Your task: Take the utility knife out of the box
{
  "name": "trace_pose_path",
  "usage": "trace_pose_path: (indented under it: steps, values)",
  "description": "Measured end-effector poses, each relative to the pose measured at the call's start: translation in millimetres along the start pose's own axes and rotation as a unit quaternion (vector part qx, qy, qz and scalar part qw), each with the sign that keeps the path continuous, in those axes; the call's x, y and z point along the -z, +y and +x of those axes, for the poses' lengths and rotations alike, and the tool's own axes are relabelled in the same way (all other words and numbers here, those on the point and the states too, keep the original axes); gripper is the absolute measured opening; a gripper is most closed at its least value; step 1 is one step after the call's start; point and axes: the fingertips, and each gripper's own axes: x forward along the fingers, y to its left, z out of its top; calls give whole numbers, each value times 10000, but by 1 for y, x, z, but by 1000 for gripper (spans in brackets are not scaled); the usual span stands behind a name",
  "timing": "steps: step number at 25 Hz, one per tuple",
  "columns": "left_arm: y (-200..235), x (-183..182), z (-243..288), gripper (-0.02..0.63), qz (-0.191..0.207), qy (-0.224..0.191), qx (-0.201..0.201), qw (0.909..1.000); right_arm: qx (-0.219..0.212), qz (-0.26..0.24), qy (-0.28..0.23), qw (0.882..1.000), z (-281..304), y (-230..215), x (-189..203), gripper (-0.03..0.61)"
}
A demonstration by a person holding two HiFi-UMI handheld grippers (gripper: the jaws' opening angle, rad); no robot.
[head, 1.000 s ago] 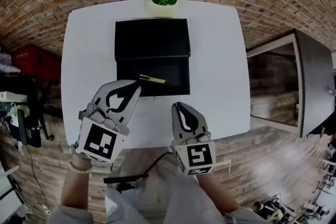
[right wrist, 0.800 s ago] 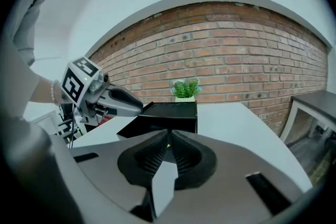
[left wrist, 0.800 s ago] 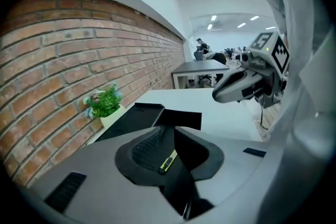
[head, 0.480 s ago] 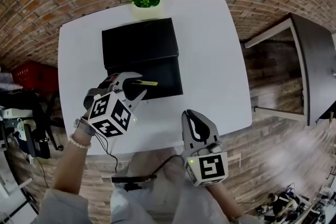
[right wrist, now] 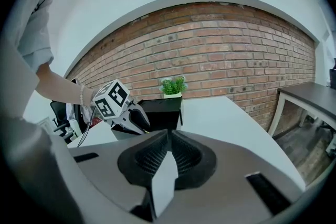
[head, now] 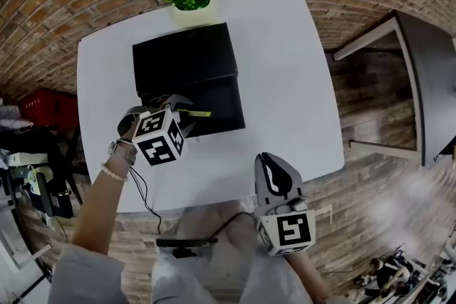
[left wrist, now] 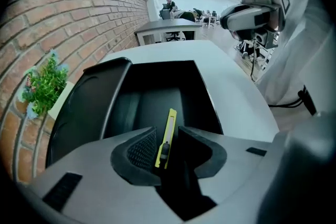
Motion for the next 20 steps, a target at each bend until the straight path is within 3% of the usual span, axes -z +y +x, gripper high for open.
trace_pose_path:
  steps: [4, 9, 12, 20]
  values:
    - [1, 5, 8, 122, -44, 162, 107, 9998, 24, 25, 1, 10000, -1, -4, 1, 55]
    - [0, 4, 8, 138, -229, 69, 172, 9996, 70, 139, 56, 9999, -3, -7, 7, 55]
    - [-5, 5, 9, 74, -272, 30, 280, 9992, 60, 128, 80, 9999, -4, -3, 7, 55]
    - [-6, 7, 7, 66, -109, 21, 82, 9999, 52, -8, 67, 10000, -4, 8, 3, 55]
